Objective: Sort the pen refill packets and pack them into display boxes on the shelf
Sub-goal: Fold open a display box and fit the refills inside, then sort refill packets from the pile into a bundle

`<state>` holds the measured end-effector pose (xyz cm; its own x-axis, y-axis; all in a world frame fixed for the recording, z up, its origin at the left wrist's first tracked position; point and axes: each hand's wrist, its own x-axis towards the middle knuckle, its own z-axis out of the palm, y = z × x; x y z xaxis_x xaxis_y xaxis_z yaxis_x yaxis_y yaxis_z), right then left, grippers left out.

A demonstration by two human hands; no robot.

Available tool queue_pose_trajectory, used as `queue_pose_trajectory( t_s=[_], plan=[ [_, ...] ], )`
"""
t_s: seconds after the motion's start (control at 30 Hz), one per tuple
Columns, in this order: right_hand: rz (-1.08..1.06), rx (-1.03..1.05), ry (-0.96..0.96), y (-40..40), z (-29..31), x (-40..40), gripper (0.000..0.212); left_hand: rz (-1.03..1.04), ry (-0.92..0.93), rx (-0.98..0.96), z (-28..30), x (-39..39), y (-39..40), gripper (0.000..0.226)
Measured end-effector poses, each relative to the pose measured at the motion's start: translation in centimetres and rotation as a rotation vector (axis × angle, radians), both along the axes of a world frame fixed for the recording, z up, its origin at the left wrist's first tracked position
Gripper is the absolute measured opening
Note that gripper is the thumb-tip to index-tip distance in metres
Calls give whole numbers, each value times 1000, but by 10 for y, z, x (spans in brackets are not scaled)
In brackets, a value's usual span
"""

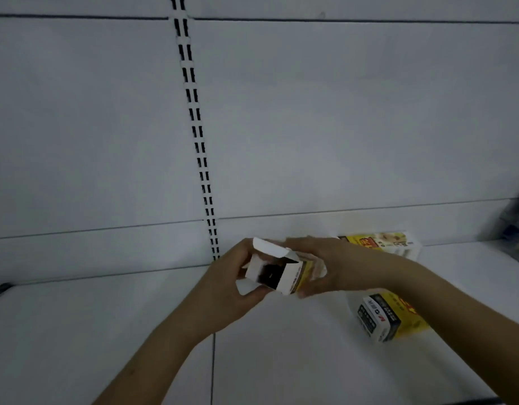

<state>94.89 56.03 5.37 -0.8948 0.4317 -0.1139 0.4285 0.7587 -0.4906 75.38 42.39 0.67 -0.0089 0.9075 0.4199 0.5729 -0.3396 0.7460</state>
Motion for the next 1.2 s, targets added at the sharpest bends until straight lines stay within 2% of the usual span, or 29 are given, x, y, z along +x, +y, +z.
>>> queue_pose_trajectory(
  t_s=[0.1,0.2,0.27,0.37,0.47,0.53,0.73,0.93,1.07,1.13,1.2],
  plan=[
    [33,75,4,8,-17,-23,57,77,-28,-24,-15,-14,-12,68],
    [5,125,46,15,-37,-39,59,225,-10,-88,-34,-34,-31,87],
    [0,174,36,17,-51,-47,63,324,116,-172,-50,-49,-47,80],
    [26,281,-73,17,-68,-56,68,455,401,-242,-74,-64,-72,60],
    [84,390,-143,12,-73,-66,86,519,472,-194,-91,-64,-87,54],
    [137,457,-110,0,-64,-78,100,565,470,-175,-94,-58,-93,51],
    [239,287,194,-63,-16,-143,87,628,478,-212,-90,-53,-106,53],
    [178,117,445,-134,-6,-222,69,716,469,-186,-88,-102,-160,41],
    [156,-50,472,-183,-24,-293,53,897,443,-158,-85,-173,-219,31],
    [163,-82,438,-206,-38,-333,48,1053,440,-90,-81,-212,-252,23],
    [168,-105,383,-228,-53,-371,46,1213,457,-10,-77,-252,-280,25]
  ],
)
